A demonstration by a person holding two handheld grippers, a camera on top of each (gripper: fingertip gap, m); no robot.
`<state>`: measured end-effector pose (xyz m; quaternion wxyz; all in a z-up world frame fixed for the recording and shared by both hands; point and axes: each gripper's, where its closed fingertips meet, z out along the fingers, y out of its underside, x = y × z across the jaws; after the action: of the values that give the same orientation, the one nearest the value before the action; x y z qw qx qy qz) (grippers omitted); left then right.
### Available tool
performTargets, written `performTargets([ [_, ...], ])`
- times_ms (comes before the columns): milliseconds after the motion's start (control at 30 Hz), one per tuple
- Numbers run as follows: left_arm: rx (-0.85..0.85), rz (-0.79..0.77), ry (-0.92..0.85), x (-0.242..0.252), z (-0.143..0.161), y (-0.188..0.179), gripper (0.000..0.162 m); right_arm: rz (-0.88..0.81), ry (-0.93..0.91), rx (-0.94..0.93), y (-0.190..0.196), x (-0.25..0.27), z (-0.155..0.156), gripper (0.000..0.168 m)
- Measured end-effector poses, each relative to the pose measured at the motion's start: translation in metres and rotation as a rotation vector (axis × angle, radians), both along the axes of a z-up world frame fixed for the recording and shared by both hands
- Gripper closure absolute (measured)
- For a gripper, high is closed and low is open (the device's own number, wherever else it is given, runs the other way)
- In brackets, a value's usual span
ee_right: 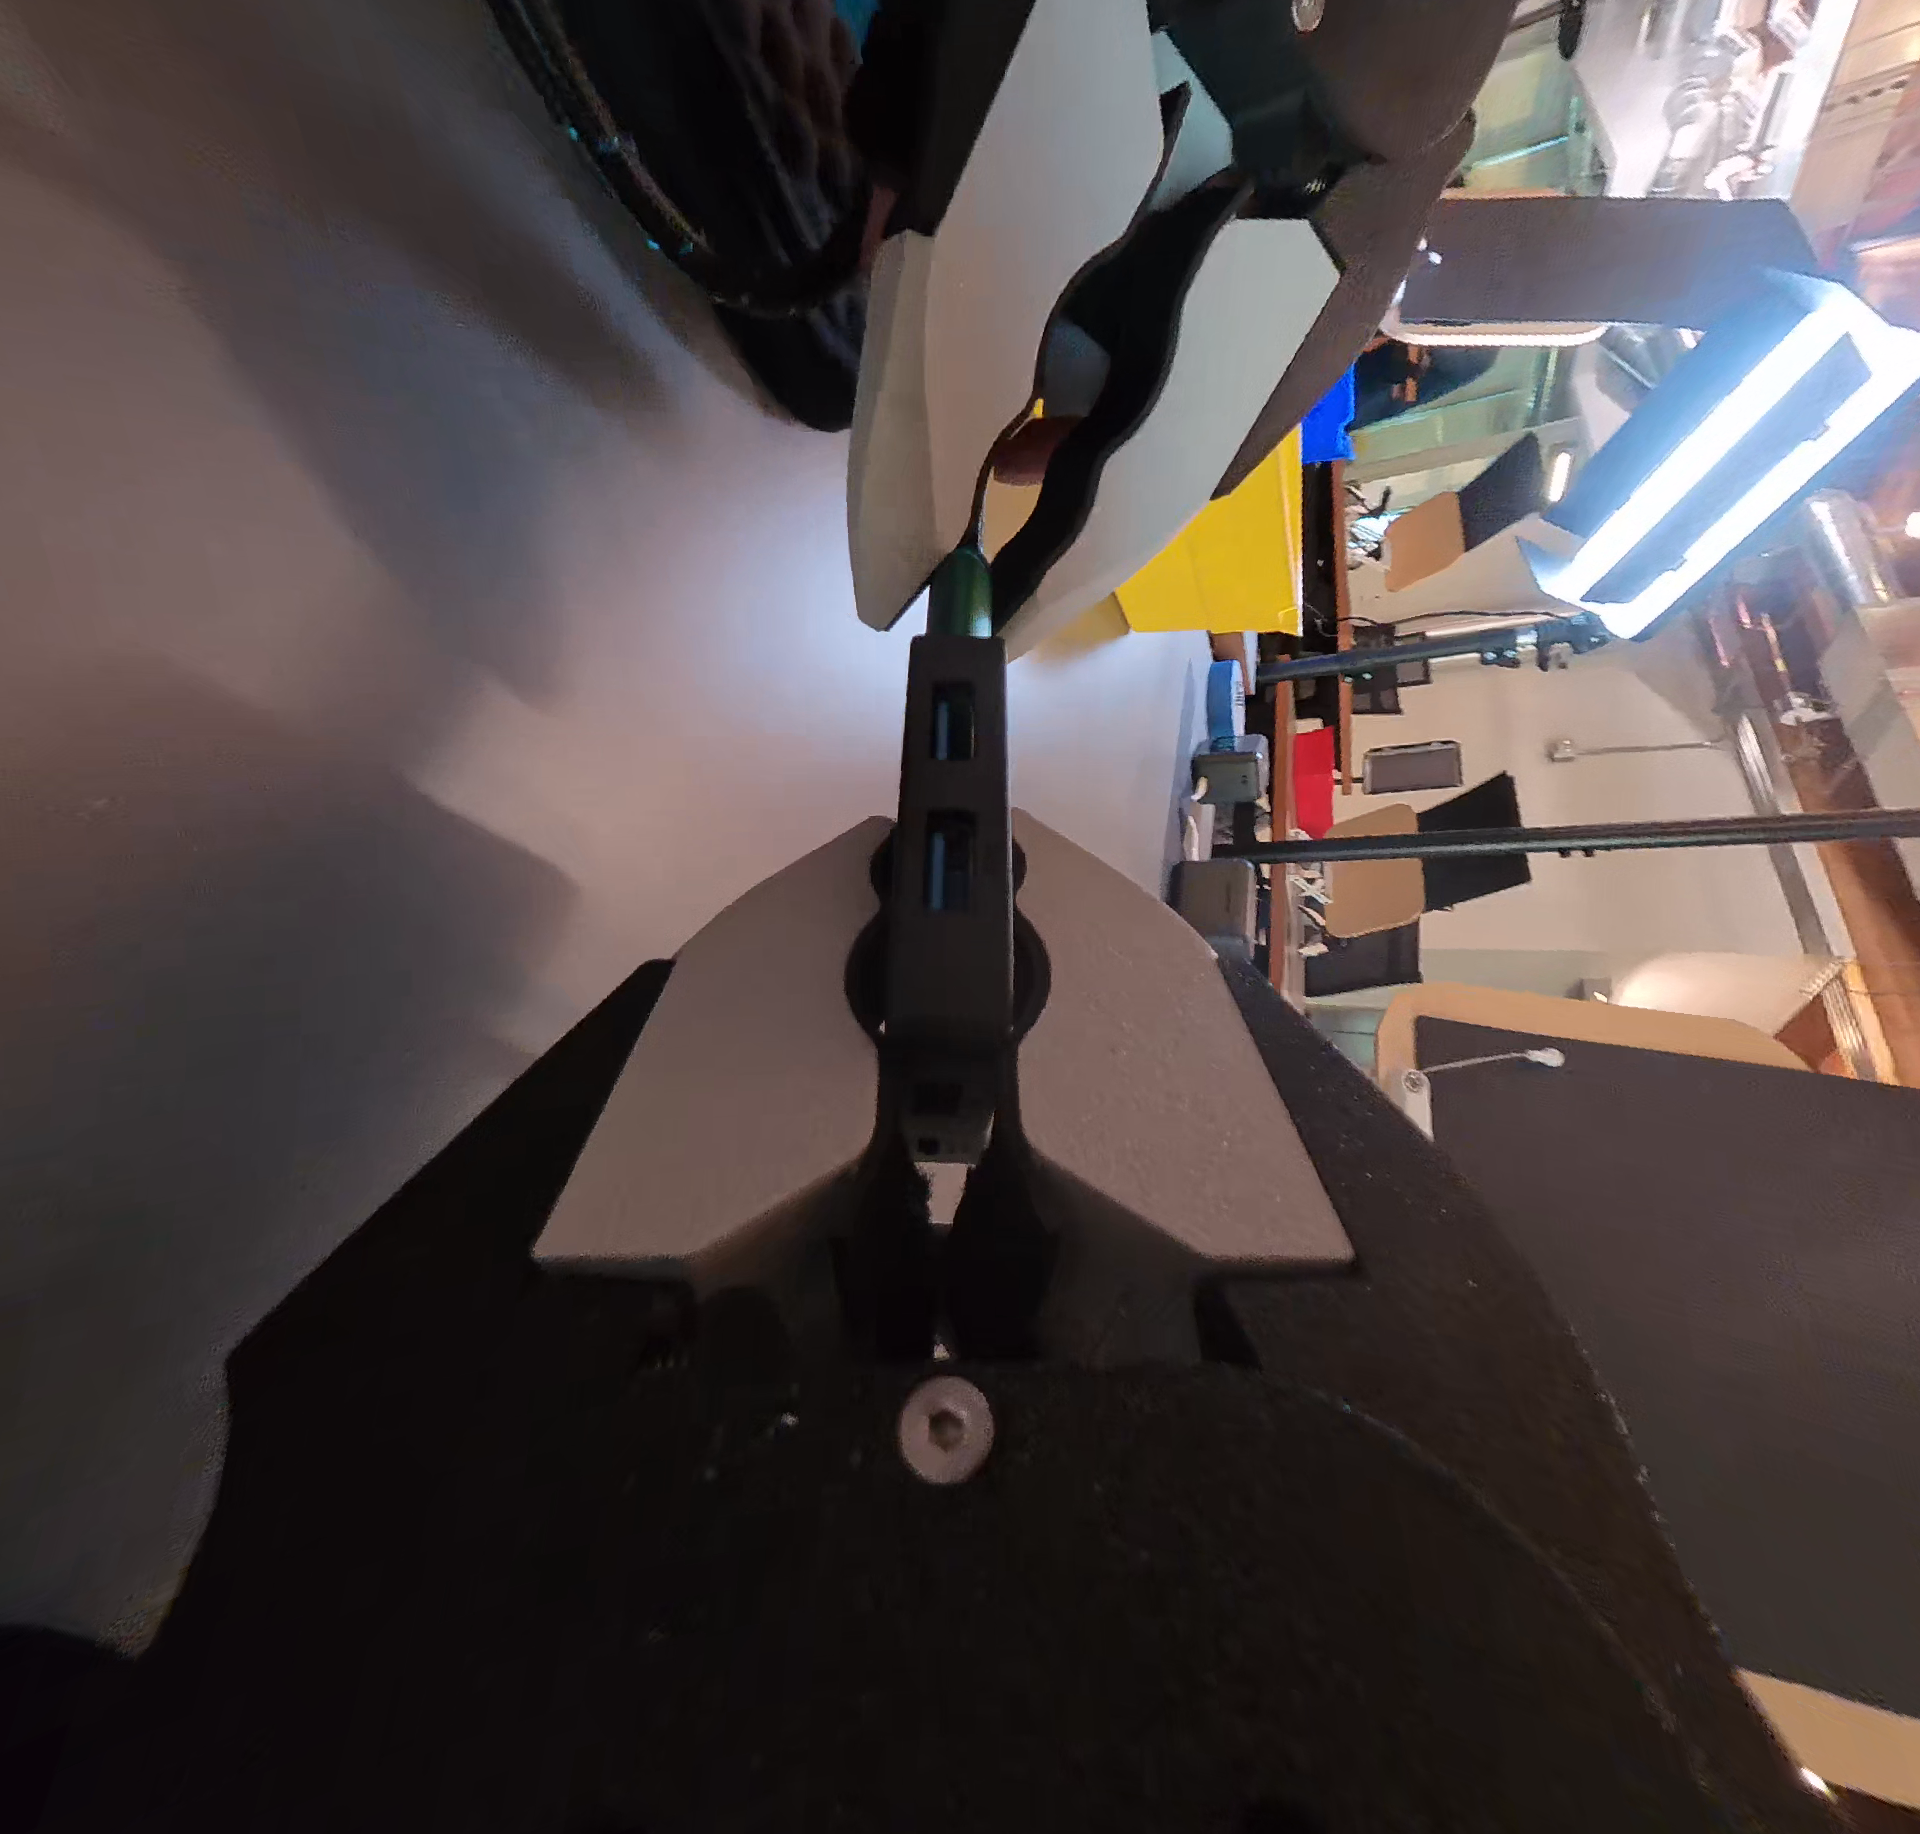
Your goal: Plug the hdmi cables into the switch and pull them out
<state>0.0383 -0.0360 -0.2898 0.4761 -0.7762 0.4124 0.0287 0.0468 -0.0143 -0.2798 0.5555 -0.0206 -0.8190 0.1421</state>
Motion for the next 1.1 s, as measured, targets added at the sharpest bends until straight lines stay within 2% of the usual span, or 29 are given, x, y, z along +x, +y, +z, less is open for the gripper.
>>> performTargets([
  [67,0.041,0.021,0.061,-0.012,0.005,0.004,0.144,-0.044,0.054,0.053,0.004,-0.006,0.004,0.154],
  [167,0.248,0.143,0.013,-0.043,0.048,0.014,0.116,-0.158,0.129,0.106,0.029,-0.005,0.016,0.154],
  [200,0.364,0.188,-0.064,-0.054,0.07,0.014,0.11,-0.197,0.162,0.104,0.04,-0.002,0.021,0.154],
  [300,0.817,0.352,-0.409,-0.102,0.134,-0.006,0.11,-0.307,0.284,0.072,0.069,0.007,0.045,0.154],
  [367,0.991,0.464,-0.643,-0.132,0.139,-0.025,0.119,-0.382,0.387,0.068,0.083,0.013,0.068,0.154],
  [433,0.978,0.524,-0.699,-0.138,0.125,-0.028,0.125,-0.478,0.49,0.08,0.1,0.023,0.093,0.154],
  [567,0.885,0.477,-0.435,-0.113,0.107,-0.017,0.125,-0.674,0.678,0.213,0.136,0.058,0.15,0.155],
  [667,0.807,0.438,-0.306,-0.1,0.092,-0.007,0.125,-0.837,0.737,0.509,0.17,0.097,0.196,0.155],
  [767,0.8,0.43,-0.224,-0.096,0.088,-0.006,0.125,-0.937,0.679,0.931,0.211,0.135,0.23,0.155],
  [833,0.798,0.43,-0.244,-0.097,0.088,-0.007,0.125,-0.938,0.555,1.174,0.246,0.154,0.235,0.155],
  [900,0.802,0.437,-0.28,-0.099,0.09,-0.008,0.125,-0.899,0.396,1.303,0.284,0.169,0.226,0.155],
  [1000,0.81,0.458,-0.325,-0.105,0.092,-0.01,0.125,-0.852,0.188,1.377,0.335,0.187,0.202,0.153],
  [1100,0.809,0.473,-0.335,-0.109,0.092,-0.01,0.125,-0.816,0.049,1.377,0.369,0.193,0.169,0.153],
])
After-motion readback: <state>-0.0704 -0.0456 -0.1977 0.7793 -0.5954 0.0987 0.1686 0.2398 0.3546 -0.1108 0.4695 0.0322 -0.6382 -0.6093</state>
